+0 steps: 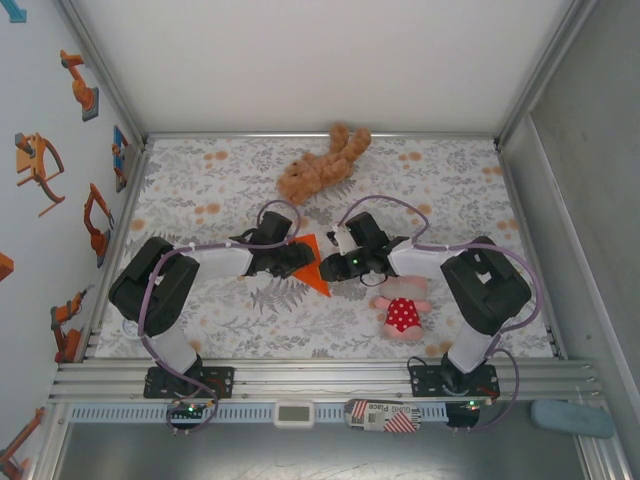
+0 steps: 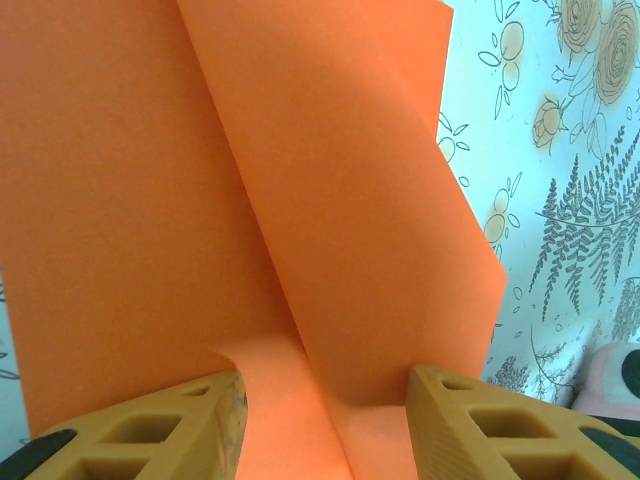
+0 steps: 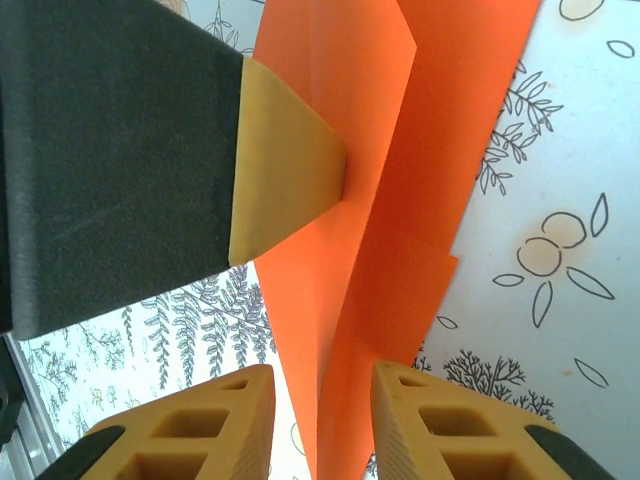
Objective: Fold a paper plane with a square sheet of paper (pick it up from the middle)
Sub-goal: Fourth fold the wing at the center of the table.
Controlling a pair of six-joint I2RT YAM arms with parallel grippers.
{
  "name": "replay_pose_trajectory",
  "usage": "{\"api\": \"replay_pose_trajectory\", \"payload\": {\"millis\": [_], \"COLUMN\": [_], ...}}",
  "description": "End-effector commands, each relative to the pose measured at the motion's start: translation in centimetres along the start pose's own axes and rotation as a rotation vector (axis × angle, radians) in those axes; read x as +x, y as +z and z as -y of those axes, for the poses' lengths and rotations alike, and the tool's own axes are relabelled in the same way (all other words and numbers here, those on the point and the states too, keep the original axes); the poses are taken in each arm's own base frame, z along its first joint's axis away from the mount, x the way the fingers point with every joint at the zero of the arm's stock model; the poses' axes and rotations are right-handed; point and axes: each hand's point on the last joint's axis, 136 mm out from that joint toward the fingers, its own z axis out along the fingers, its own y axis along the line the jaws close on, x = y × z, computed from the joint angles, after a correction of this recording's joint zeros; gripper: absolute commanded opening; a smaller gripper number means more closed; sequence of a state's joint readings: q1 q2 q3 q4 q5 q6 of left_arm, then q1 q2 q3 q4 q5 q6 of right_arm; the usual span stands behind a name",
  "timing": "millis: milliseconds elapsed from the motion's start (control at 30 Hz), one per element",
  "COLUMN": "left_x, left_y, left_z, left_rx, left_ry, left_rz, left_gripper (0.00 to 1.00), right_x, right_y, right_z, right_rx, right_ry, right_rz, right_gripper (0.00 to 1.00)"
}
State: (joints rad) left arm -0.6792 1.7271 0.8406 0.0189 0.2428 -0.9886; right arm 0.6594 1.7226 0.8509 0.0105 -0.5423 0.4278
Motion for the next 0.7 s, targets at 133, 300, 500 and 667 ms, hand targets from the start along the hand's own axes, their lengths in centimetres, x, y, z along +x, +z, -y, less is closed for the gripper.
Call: {"api": "replay_pose_trajectory", "payload": {"millis": [133,300,500,667], "left_x": [2.0,2.1,2.2,2.3], "left_y": [1.2,1.3,1.4,1.4], "left_z": [-4.7,-4.8,-4.8,-5.0], "left_rx": [-0.173,-0.176,-0.177,-0.186], "left_ry": [-0.014,-0.017,-0.017,-0.019], "left_rz": [-0.068,-0.073,-0.076,-0.08], "left_gripper": [0.48,0.48,0.48,0.48], "right_x": [-0.1,0.2,0.5,1.1], "right_y": [0.7,1.3,2.0,2.3], "right_z": [-0.3,-0.1,-0.1,0.0], "right_rx": [-0.044,-0.057,-0.081,-0.09], "right_ry": [0.04,0.054,0.062,0.075], "right_rz": [0.001,-0.023,-0.046,-0.068], "right_gripper": [0.27,0.24,0.18,0.16]}}
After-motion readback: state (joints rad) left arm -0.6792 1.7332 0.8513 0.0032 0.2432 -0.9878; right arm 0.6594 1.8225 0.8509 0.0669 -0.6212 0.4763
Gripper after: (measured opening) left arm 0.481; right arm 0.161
